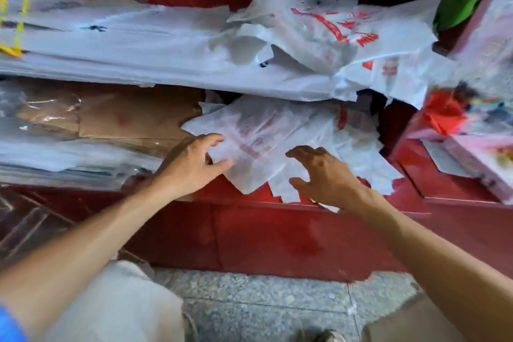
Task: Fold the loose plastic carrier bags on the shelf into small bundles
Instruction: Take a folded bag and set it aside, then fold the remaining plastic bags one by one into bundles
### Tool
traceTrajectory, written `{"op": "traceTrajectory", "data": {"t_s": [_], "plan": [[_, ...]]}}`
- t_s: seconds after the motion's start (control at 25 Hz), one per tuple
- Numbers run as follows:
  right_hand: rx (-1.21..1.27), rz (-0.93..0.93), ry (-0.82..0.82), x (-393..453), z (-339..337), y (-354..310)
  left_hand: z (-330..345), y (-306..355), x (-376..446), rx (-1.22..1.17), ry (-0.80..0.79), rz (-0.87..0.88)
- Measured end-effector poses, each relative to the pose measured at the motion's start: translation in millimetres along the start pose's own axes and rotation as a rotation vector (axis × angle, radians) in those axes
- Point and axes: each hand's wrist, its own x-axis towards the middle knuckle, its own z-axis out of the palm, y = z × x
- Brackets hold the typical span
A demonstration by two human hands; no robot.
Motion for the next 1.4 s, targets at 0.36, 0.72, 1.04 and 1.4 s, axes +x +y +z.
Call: {"op": "traceTrajectory", "data": {"t_s": [0.36,0.72,1.04,1.4], "plan": [[0.123,0.127,-0.054,9.9,35.3,42.9,76.4,19.5,45.8,0.421,-0.342,0.122],[0.035,0.115,-0.06,22.5,41.5,36.3,84.2,22.0,57.5,0.369,-0.22,0.1],[0.402,0.39,0.143,19.8,16.2,44.6,74.9,47.2,53.6,-0.379,-0.114,-0.161],[0.246,0.29,-0.113,6.9,24.9,42.8,101.5,46.9,32.4,0.417,-0.232,0.27]]}}
